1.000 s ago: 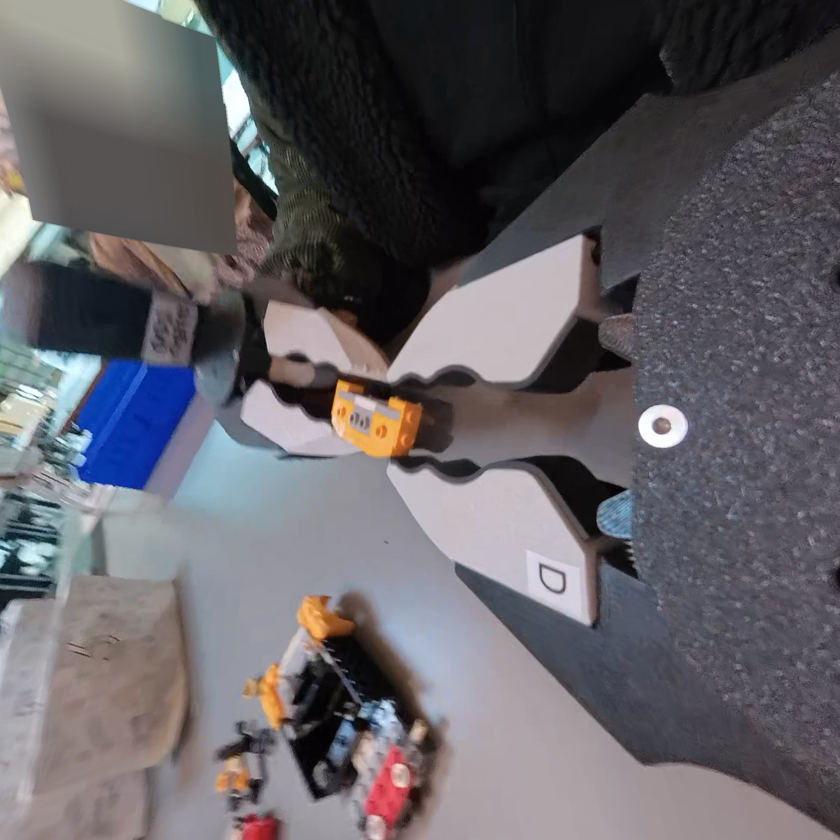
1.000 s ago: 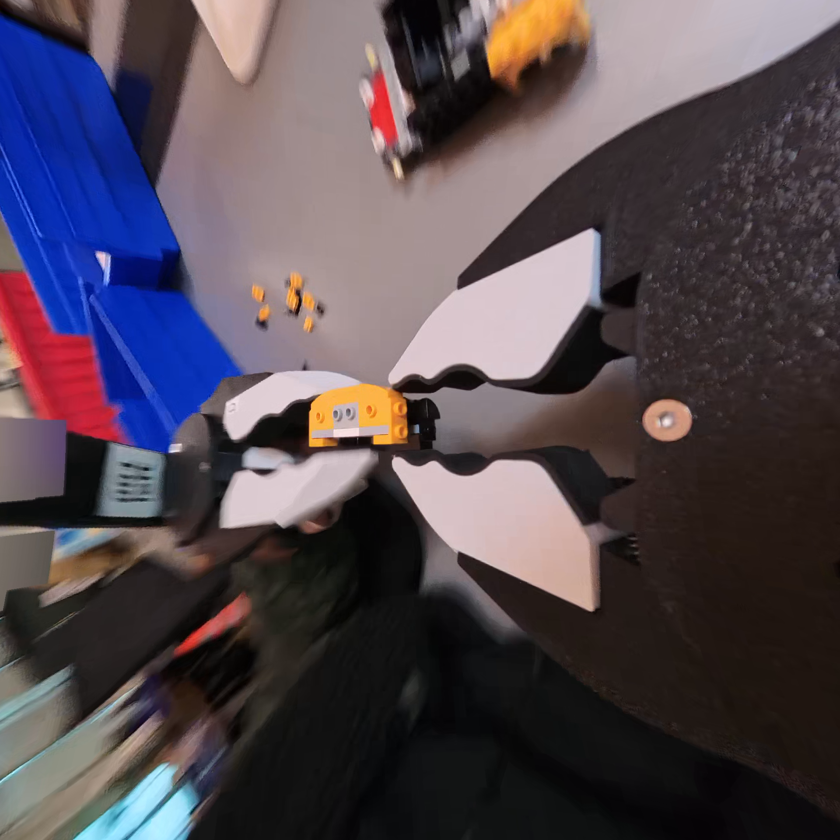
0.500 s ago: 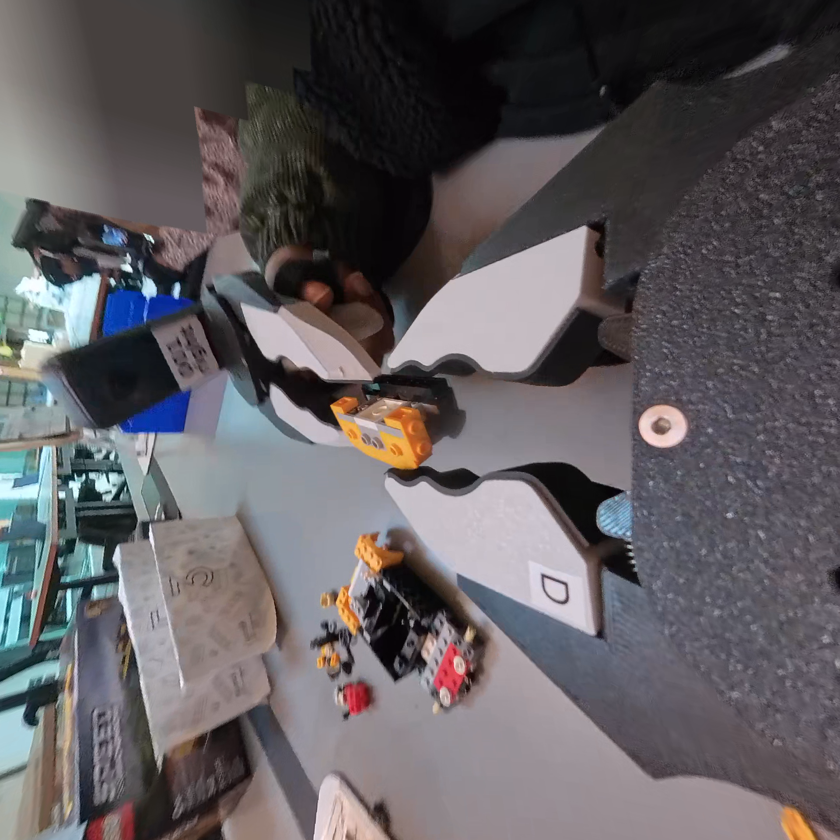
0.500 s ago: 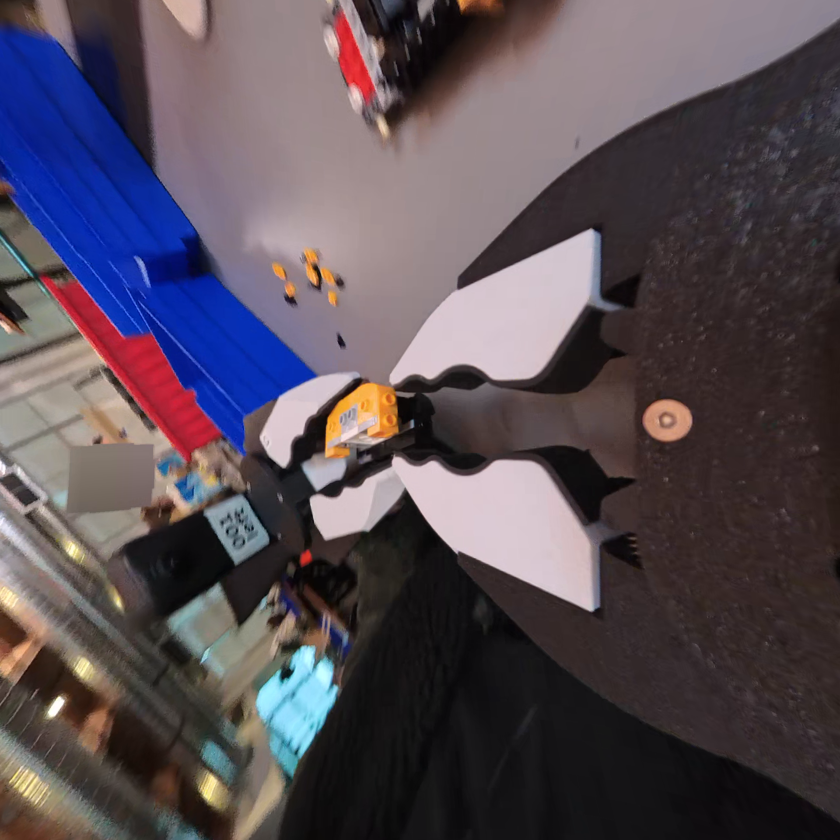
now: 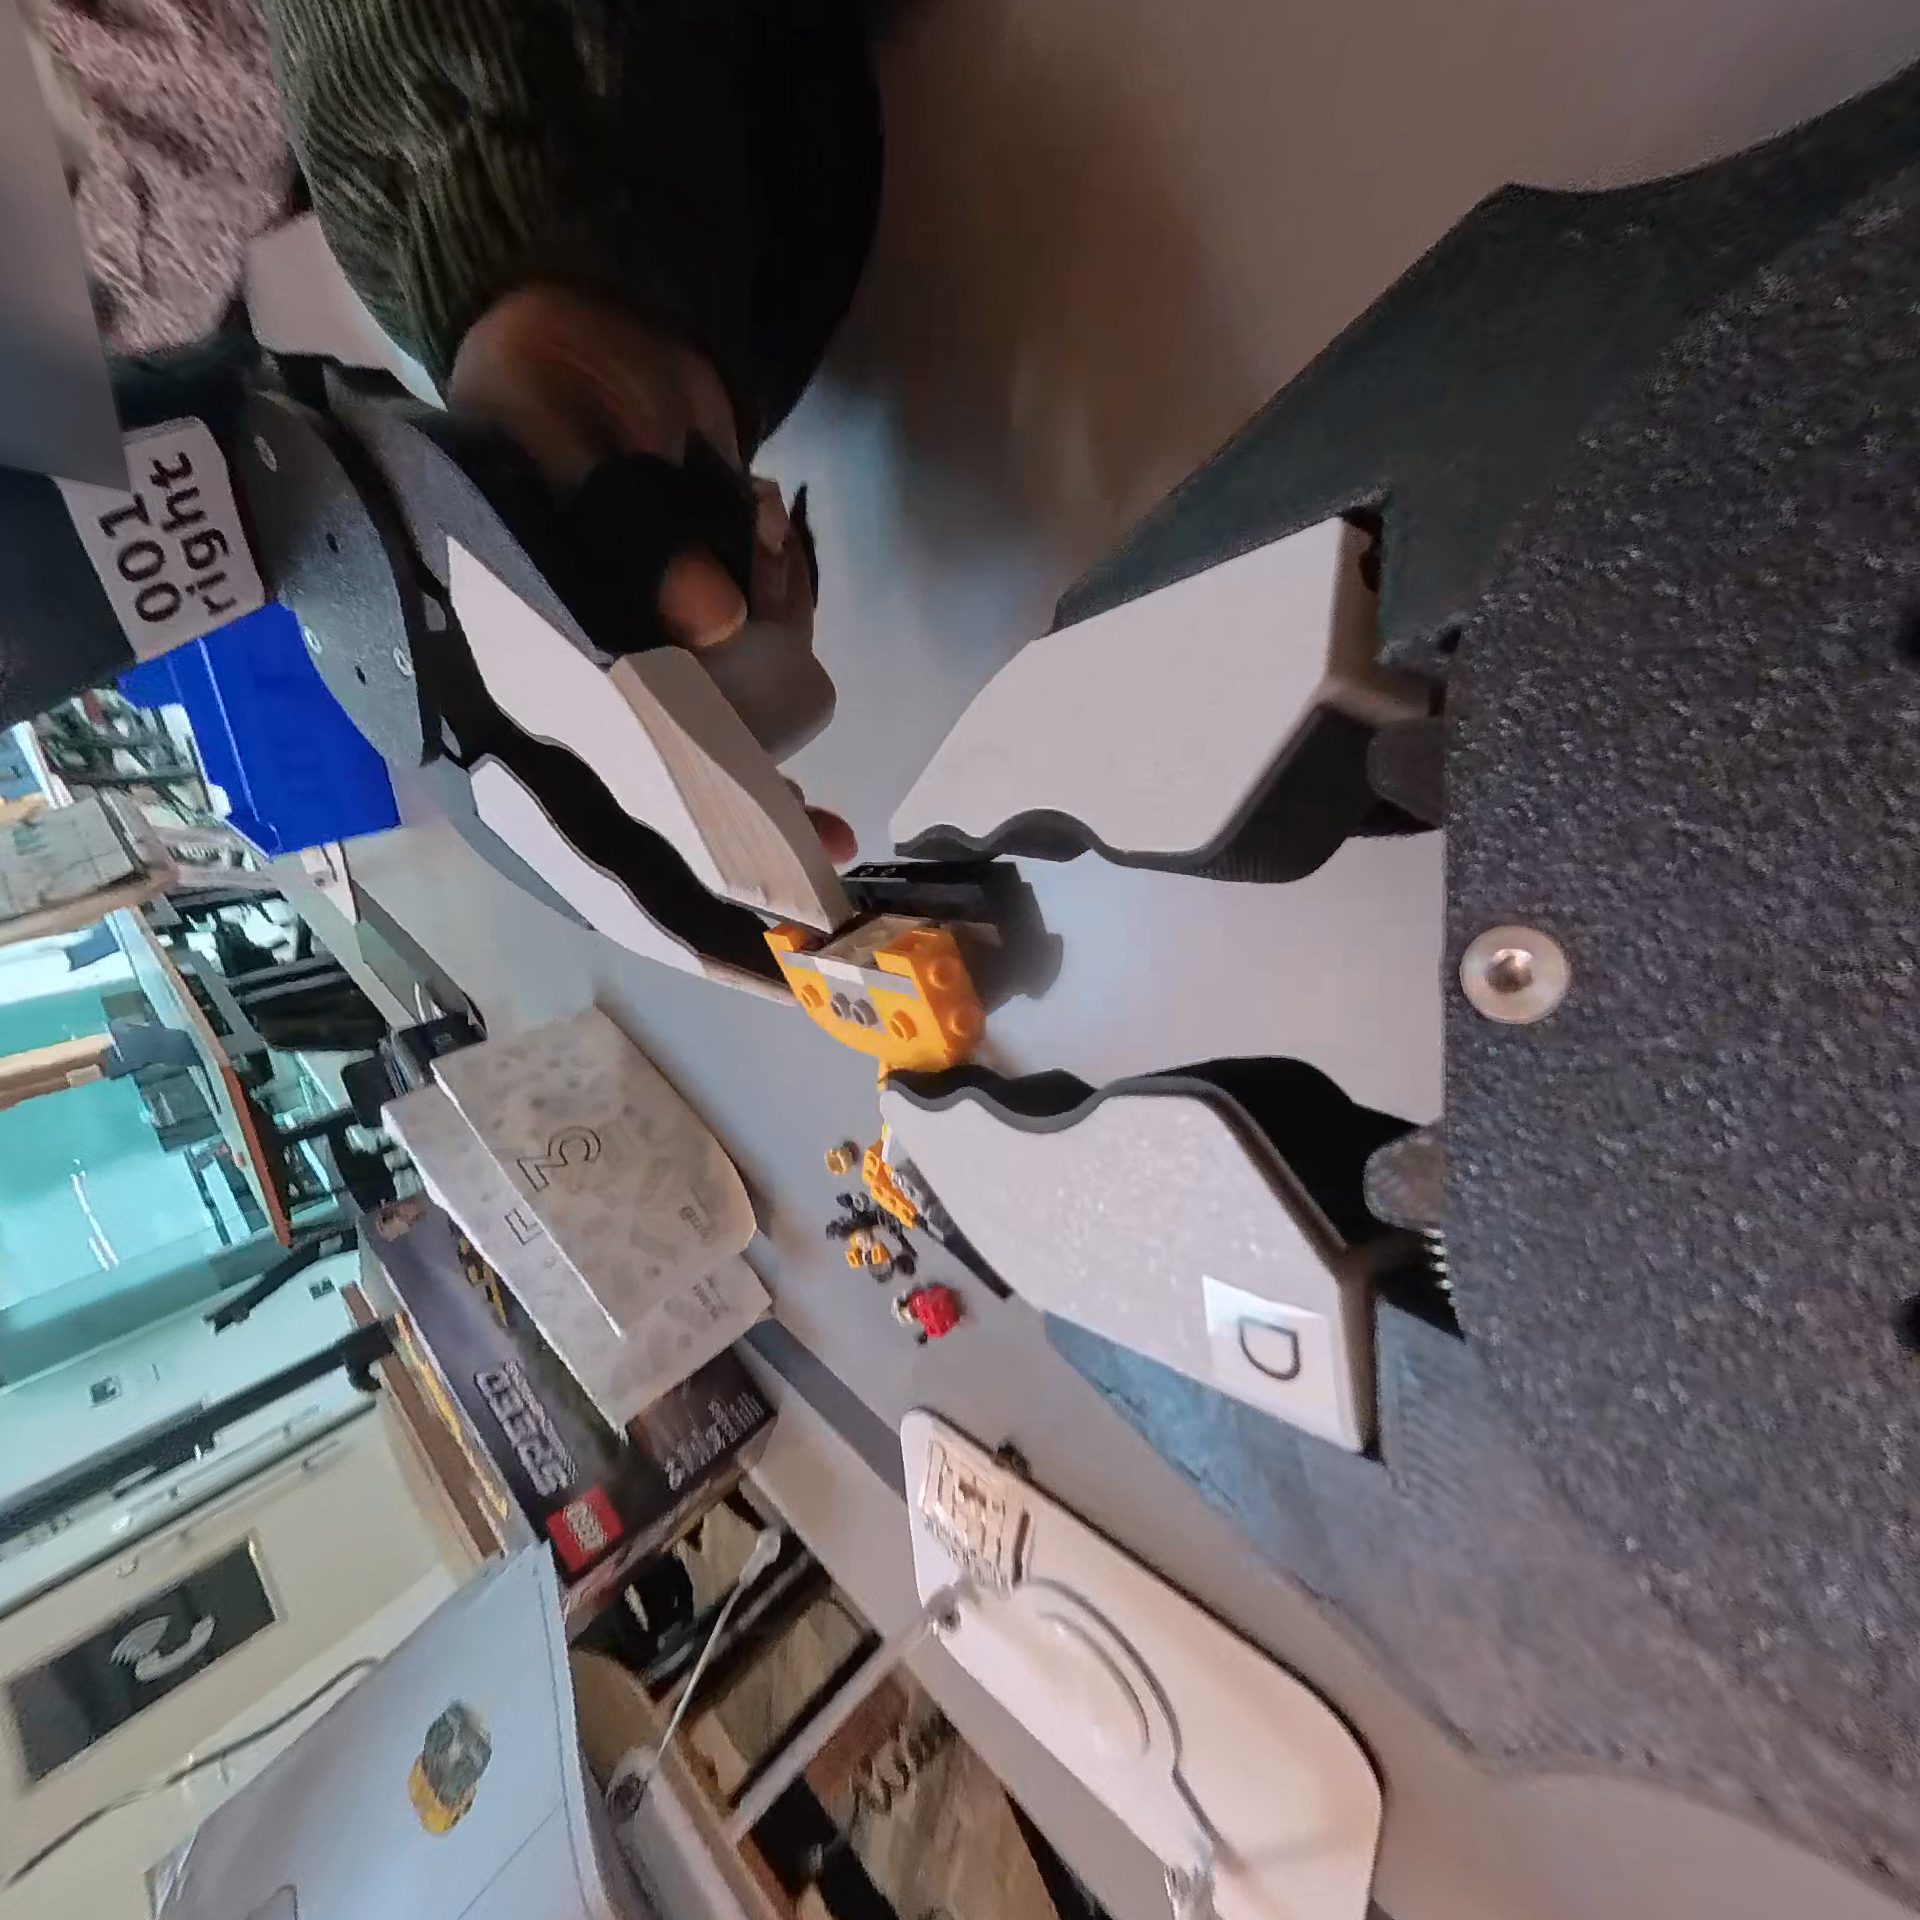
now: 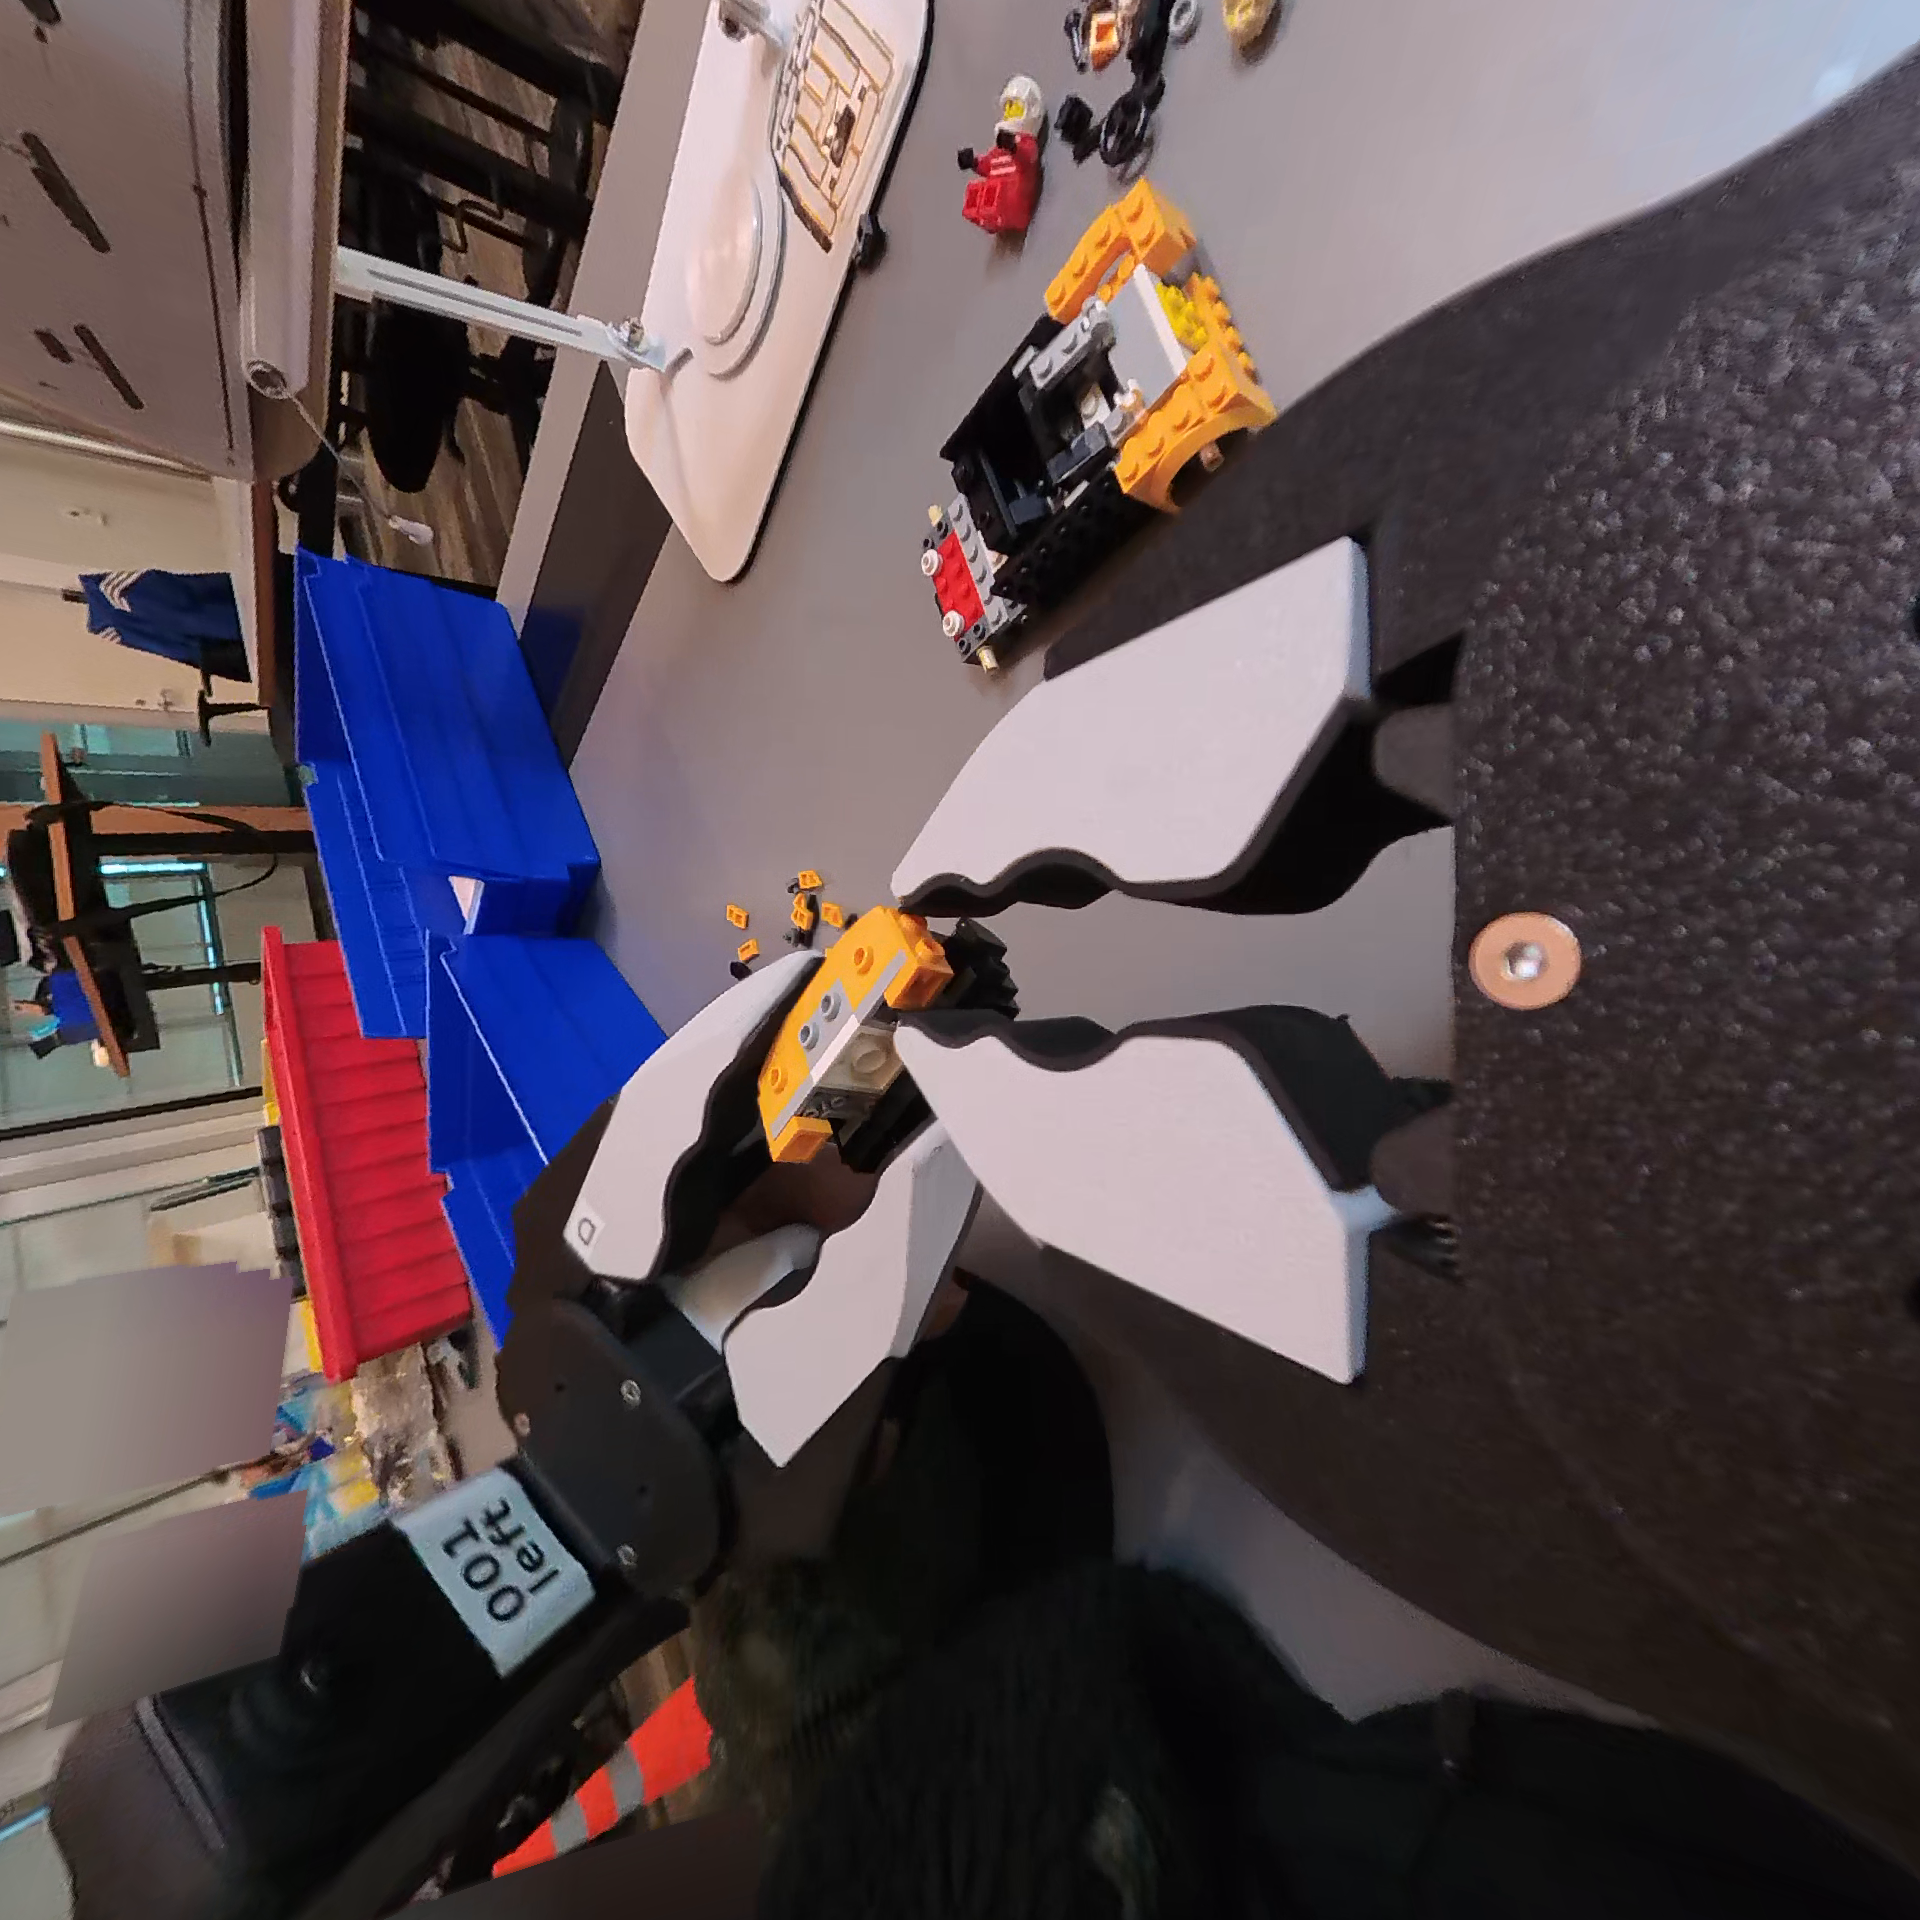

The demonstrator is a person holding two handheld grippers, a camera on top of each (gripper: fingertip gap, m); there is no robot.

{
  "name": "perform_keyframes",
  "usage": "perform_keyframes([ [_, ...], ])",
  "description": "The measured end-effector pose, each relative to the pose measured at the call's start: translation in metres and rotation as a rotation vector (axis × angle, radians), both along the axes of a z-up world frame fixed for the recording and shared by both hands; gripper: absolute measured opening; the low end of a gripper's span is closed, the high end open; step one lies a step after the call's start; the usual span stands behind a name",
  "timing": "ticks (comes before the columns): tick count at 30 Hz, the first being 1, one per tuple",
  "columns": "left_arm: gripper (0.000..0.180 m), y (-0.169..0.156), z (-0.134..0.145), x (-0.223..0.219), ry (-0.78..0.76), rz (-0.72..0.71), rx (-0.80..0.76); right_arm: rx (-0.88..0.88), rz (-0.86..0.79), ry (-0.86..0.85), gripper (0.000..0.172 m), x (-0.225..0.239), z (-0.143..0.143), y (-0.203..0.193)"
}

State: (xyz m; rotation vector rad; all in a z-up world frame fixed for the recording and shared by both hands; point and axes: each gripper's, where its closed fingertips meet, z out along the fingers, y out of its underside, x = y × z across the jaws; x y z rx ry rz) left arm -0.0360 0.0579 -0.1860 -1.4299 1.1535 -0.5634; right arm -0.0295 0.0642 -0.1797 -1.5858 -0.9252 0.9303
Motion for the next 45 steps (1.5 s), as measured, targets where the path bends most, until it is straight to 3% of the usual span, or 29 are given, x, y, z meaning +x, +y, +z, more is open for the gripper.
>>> perform_keyframes([
  [4,0.036,-0.011,0.008,0.002,-0.19,-0.135,-0.259,0.11,0.024,-0.084,0.016,-0.003,-0.005,-0.006],
  [6,0.025,-0.01,0.0,0.002,-0.157,-0.128,-0.303,0.171,0.033,-0.133,0.016,-0.006,-0.008,-0.01],
  [9,0.022,-0.011,-0.004,0.0,-0.116,-0.127,-0.317,0.252,0.031,-0.193,0.016,-0.007,-0.01,-0.012],
  [17,0.023,-0.023,-0.011,0.001,-0.012,-0.198,-0.256,0.3,0.159,-0.226,0.016,-0.005,-0.009,-0.025],
  [25,0.024,-0.031,-0.019,0.007,0.103,-0.221,-0.162,0.214,0.275,-0.186,0.016,0.001,-0.013,-0.034],
  [39,0.024,-0.034,-0.009,0.008,0.074,-0.229,-0.094,0.124,0.344,-0.025,0.016,0.003,-0.003,-0.037],
  [45,0.024,-0.031,-0.004,0.008,-0.03,-0.235,-0.168,0.189,0.304,-0.016,0.016,0.002,0.001,-0.035],
])
